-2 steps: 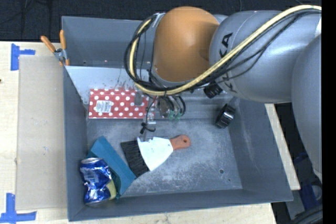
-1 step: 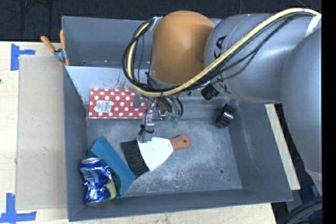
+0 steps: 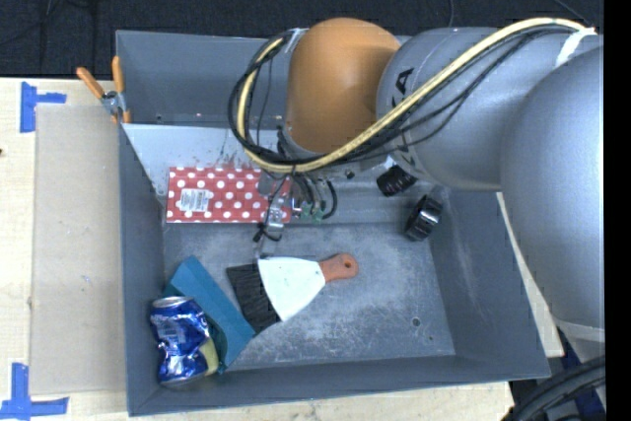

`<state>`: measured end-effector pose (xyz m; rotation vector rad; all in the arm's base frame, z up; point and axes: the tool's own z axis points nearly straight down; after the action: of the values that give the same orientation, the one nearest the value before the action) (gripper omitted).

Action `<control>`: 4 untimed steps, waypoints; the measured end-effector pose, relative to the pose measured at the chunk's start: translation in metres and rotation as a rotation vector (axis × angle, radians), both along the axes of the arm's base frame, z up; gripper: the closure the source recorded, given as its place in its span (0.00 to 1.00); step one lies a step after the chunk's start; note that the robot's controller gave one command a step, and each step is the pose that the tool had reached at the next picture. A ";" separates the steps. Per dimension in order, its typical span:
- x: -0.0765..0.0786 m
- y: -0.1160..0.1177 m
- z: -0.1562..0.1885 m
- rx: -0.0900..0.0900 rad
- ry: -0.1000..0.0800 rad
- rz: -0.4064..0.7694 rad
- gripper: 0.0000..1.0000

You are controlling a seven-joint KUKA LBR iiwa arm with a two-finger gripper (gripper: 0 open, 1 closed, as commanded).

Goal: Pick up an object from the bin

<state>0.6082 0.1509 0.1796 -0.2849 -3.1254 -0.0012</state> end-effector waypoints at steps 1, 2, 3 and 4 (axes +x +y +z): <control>0.003 0.005 -0.017 -0.002 0.003 -0.076 0.00; 0.006 0.008 -0.065 0.001 0.002 0.169 1.00; 0.006 0.008 -0.065 0.001 0.002 0.168 1.00; -0.017 -0.014 -0.083 0.003 -0.004 0.271 1.00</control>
Offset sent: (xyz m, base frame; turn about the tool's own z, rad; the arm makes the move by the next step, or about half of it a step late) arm 0.0058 0.0080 -0.0644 -0.1700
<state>0.5914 0.1374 0.0967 0.1393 -3.1393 -0.0051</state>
